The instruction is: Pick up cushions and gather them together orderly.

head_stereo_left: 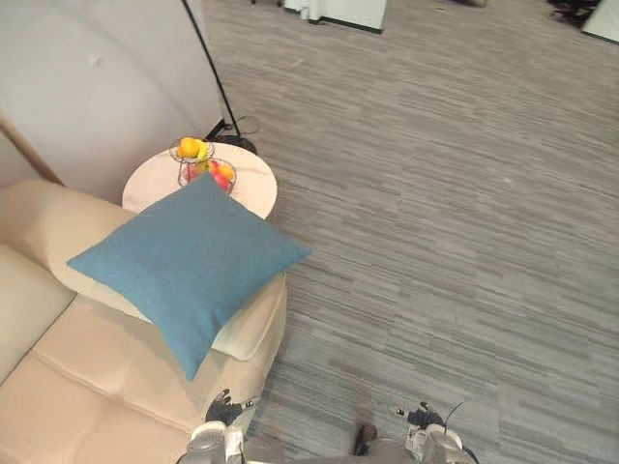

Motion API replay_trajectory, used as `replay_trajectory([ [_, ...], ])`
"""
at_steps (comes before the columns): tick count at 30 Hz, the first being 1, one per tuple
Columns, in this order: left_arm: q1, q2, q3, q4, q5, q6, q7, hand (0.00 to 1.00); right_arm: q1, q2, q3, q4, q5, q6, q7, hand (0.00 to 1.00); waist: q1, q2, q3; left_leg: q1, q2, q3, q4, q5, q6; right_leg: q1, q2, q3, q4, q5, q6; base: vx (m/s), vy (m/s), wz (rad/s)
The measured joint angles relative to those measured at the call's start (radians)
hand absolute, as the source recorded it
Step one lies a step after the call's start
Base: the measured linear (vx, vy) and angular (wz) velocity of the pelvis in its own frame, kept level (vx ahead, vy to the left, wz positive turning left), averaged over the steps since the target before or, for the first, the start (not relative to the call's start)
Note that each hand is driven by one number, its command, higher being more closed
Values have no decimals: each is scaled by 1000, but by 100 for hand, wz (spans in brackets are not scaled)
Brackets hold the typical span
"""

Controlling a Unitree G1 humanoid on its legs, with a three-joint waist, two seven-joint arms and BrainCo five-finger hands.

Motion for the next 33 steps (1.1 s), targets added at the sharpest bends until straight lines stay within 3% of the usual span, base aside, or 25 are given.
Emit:
replay_trajectory([
  [3, 14, -35, 32, 16, -3, -1, 5, 0, -13, -17, 0, 0, 5, -1, 1, 0, 4, 69, -18, -23, 57, -32, 58, -47, -35, 3, 45, -54, 33, -83, -34, 184, -216, 35],
  [6, 5, -50, 27, -5, -21, -1, 4, 0, -10, -13, -1, 0, 8, -1, -1, 0, 0, 80, -4, -187, 63, -32, 370, -35, -70, 48, 43, -145, 46, -128, -50, 126, -197, 84],
  [7, 2, -47, 22, -14, -28, -2, 3, 0, -7, -13, -1, 0, 10, 0, -4, 0, 3, 77, 1, -227, 74, 0, 430, -7, -108, 75, 41, -177, 41, -135, -59, 126, -180, 96],
  [8, 2, -42, 14, -19, -30, -3, 2, 0, -9, -14, -2, -1, 22, -2, -9, 0, 3, 71, 5, -238, 87, 44, 441, 23, -109, 112, 40, -215, 9, -137, -61, 134, -176, 96],
  [10, -6, -39, 2, -17, -30, -2, 0, 0, -15, -17, -3, -5, 39, -5, -13, 0, 2, 60, 6, -262, 101, 109, 430, 18, -89, 144, 41, -257, -50, -123, -65, 141, -109, 81],
  [12, -11, -36, -11, -14, -29, -1, -4, 0, -31, -36, -10, -5, 46, -7, -15, 0, 4, 59, 8, -268, 81, 193, 297, -21, -61, 160, 23, -293, -98, -101, -68, 132, -12, 62],
  [14, -20, -35, -22, 2, -25, -1, -6, 0, -45, -46, -22, -4, 46, -8, -15, 0, 2, 60, 8, -263, 44, 307, 96, 45, -32, 162, -7, -323, -99, -100, -64, 124, 90, 53],
  [15, -22, -39, -30, 12, -16, 0, -7, 0, -37, -50, -22, -6, 46, -8, -15, 0, -1, 75, 5, -260, 44, 373, -5, 170, -14, 178, 1, -347, -106, -100, -55, 196, 161, 53],
  [16, -31, -39, -28, 13, -14, -1, -8, 0, -35, -43, -21, -6, 46, -8, -15, 0, 3, 61, 6, -240, 28, 390, -14, 173, 29, 198, -7, -348, -123, -100, -28, 185, 142, 45],
  [18, -33, -19, -19, 12, -13, -1, -12, 0, -42, -16, -18, -7, 44, -7, -10, 0, 7, 35, 8, -242, 7, 376, 5, 135, 56, 213, -25, -346, -118, -90, -11, 189, 156, 28],
  [20, -31, -26, -9, 13, -17, 1, -10, 0, -37, -5, -17, -9, 35, -2, -7, 0, 13, 40, 15, -196, 7, 374, 28, 95, 69, 175, -73, -316, 84, -114, 25, 185, 193, 7],
  [22, -28, -27, -20, 14, -17, 2, -12, 0, -6, 11, 16, -35, 35, -1, -2, 0, 4, 45, 16, -137, 7, 342, 46, 57, 73, 55, -146, -272, 461, -109, 34, 173, 192, 34],
  [24, -27, -17, -21, 14, -17, 2, -12, 0, 6, 29, 23, -51, 33, -1, 2, 0, 0, 36, 17, -102, 5, 314, 46, 45, 71, -4, -149, -222, 604, -126, 48, 194, 113, 58],
  [27, -9, -14, -17, 11, -19, 2, -6, 0, 5, 35, 21, -51, 33, -2, 2, 0, 0, 24, 11, -47, -8, 270, 4, 46, 71, -32, -140, -231, 532, -162, 51, 196, 38, 50],
  [29, -14, -19, -15, 10, -19, 2, -5, 0, -1, 38, 22, -51, 33, -2, 3, 0, -1, 29, 12, -39, -9, 226, -5, 45, 71, -45, -100, -173, 422, -178, 35, 154, -63, 65],
  [31, -32, -30, -15, 10, -18, 1, -5, 0, 2, 39, 21, -48, 34, -2, 7, 0, -7, 34, 14, -46, -8, 133, 0, 37, 59, -48, -3, 35, 233, -175, 35, 152, -181, 113],
  [33, -32, -33, -6, 11, -16, 1, -5, 0, 6, 40, 14, -47, 38, -1, 5, 0, -16, 21, 6, -61, -15, 58, 35, 20, 32, -36, 35, 151, 140, -129, 23, 130, -242, 119],
])
